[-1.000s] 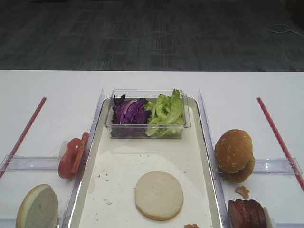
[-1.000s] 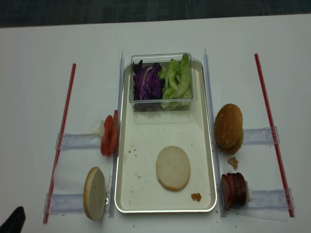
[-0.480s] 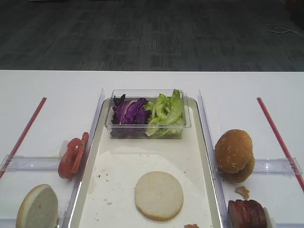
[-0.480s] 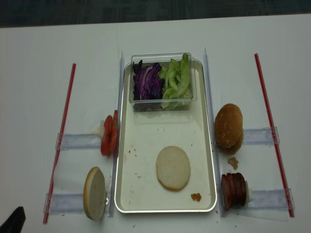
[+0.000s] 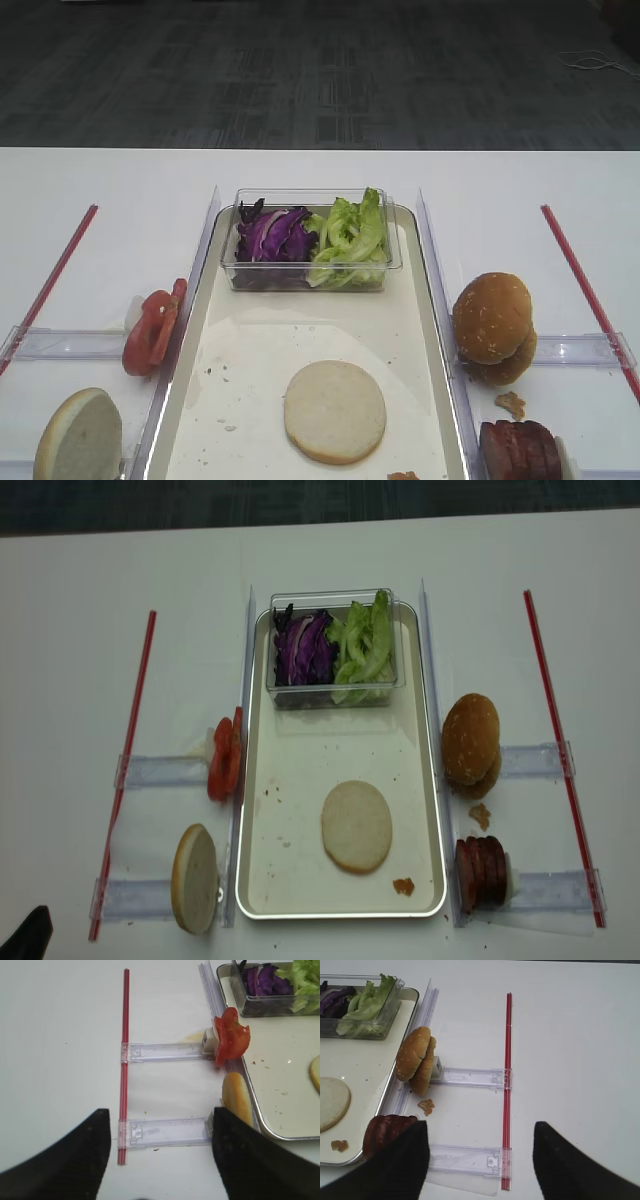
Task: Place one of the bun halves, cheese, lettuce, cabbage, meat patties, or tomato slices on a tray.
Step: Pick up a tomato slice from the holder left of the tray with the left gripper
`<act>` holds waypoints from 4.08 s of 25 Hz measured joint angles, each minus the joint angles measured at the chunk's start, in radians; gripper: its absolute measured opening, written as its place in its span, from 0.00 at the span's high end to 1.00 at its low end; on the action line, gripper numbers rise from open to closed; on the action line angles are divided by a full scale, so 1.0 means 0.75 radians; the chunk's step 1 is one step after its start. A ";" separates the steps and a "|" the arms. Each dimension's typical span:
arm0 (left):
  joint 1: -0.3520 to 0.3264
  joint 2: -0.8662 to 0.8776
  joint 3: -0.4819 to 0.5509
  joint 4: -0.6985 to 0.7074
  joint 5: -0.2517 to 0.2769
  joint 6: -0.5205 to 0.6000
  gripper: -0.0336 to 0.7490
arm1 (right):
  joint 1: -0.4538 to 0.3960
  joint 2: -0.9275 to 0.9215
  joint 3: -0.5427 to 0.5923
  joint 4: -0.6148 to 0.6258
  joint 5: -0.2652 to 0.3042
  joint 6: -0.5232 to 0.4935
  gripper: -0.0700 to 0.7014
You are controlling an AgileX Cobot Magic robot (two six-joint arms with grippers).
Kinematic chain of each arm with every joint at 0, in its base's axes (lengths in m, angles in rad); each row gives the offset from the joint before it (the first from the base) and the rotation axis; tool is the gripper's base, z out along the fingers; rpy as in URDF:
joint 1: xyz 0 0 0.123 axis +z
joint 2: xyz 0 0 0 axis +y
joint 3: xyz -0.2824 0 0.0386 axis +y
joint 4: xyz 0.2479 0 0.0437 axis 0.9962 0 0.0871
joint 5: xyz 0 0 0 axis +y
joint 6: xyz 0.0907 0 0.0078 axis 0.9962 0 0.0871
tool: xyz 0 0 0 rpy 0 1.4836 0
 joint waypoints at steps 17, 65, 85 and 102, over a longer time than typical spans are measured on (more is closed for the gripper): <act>0.000 0.000 0.000 0.000 0.000 -0.009 0.43 | 0.000 0.000 0.000 0.000 0.000 0.000 0.30; 0.000 0.705 -0.064 -0.067 0.025 -0.031 0.45 | 0.000 0.000 0.000 0.000 0.000 -0.005 0.30; 0.000 1.102 -0.225 -0.067 0.050 0.035 0.47 | 0.000 0.000 0.000 0.000 0.000 -0.005 0.30; 0.000 1.428 -0.431 -0.067 0.021 0.060 0.47 | 0.000 0.000 0.000 0.000 0.000 -0.005 0.30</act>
